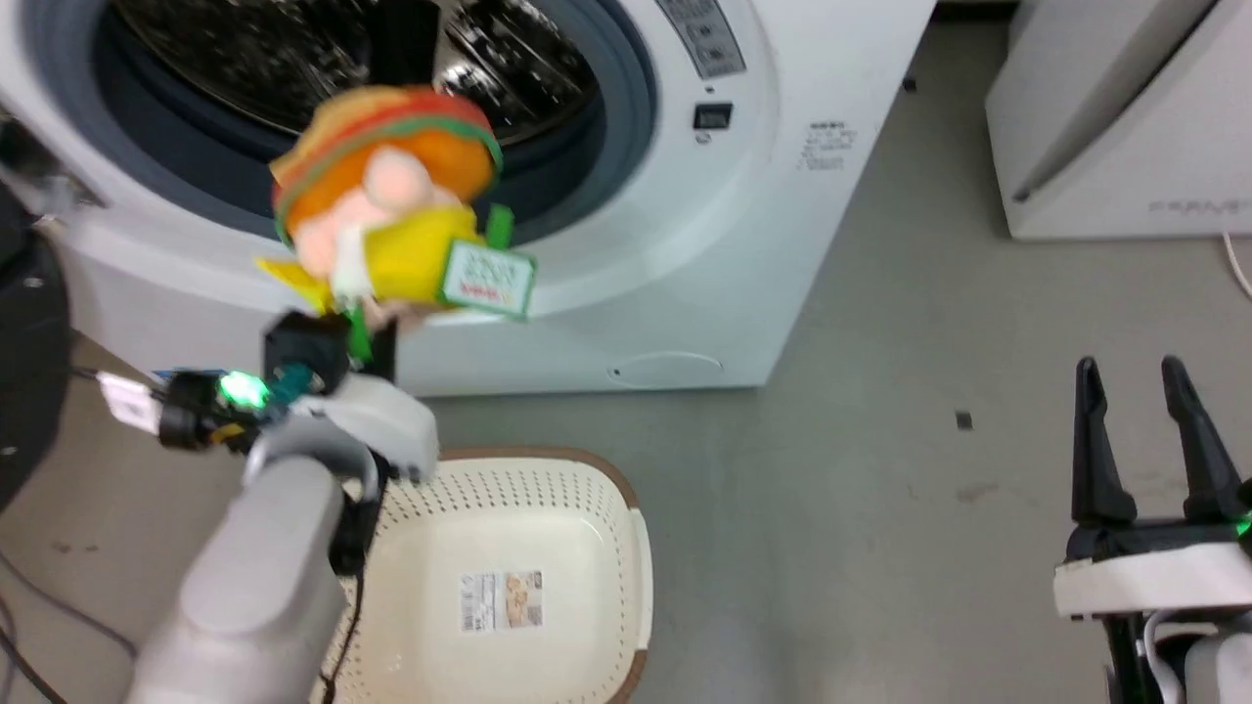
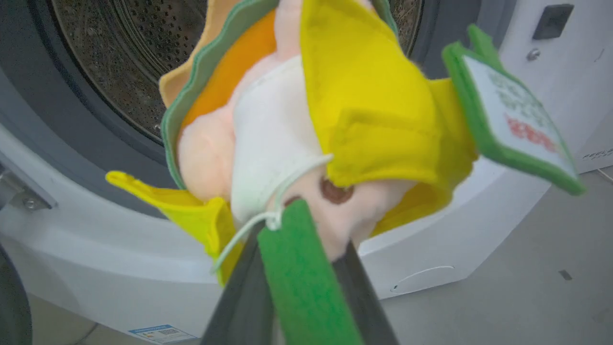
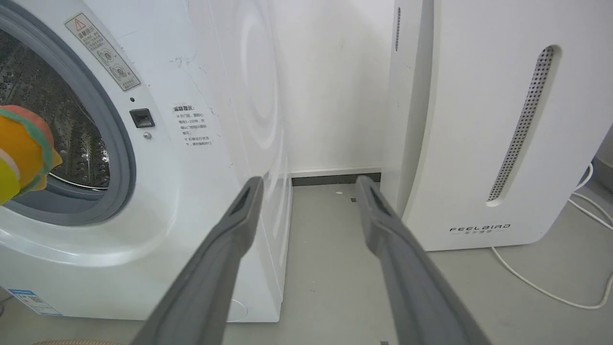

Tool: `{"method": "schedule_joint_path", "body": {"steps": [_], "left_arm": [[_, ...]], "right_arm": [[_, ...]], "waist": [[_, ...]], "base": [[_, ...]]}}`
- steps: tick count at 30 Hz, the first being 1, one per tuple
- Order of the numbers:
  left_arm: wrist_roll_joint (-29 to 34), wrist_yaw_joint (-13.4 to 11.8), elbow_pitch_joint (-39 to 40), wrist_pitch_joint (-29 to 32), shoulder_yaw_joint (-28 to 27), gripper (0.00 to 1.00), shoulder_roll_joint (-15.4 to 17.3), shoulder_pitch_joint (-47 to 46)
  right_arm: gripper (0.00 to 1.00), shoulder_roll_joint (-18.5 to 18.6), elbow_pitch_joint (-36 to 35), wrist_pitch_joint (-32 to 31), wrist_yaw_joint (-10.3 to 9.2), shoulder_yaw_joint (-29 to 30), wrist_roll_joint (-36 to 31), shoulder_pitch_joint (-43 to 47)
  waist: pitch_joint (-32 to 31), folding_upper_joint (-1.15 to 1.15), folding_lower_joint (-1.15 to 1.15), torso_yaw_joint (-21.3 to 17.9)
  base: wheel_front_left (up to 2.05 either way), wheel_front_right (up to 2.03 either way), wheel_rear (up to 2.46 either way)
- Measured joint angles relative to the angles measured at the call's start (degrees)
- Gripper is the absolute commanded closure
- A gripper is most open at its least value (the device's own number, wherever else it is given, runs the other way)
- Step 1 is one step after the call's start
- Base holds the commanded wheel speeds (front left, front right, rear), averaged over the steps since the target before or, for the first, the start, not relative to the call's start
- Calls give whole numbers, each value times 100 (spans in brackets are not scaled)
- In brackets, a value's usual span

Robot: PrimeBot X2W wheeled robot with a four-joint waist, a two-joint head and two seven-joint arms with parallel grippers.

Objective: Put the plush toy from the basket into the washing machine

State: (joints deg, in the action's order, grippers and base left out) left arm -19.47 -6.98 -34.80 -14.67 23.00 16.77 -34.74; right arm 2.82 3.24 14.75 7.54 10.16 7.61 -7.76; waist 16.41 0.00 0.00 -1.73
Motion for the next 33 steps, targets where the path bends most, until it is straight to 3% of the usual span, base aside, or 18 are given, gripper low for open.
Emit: {"method": "schedule_joint_path", "body": {"steps": [6,17,33], "left_arm": [[233,14,13,0,-471,100,56,-460],[535,267,-397,0,-1012,100,212,-1536],[822,415,-1068,0,-1492,100,735,-3048]], "right_arm": [[0,0,-15,0,0,-20,65,-239],[0,1,-62,0,0,-112,192,-643],[0,1,-130,0,0,-296,485,-1046]], "waist": [[471,0,0,-247],[1297,0,1,-671],[2258,0,1,-1201]], "base": [[0,0,0],[0,0,0],[0,0,0]]}}
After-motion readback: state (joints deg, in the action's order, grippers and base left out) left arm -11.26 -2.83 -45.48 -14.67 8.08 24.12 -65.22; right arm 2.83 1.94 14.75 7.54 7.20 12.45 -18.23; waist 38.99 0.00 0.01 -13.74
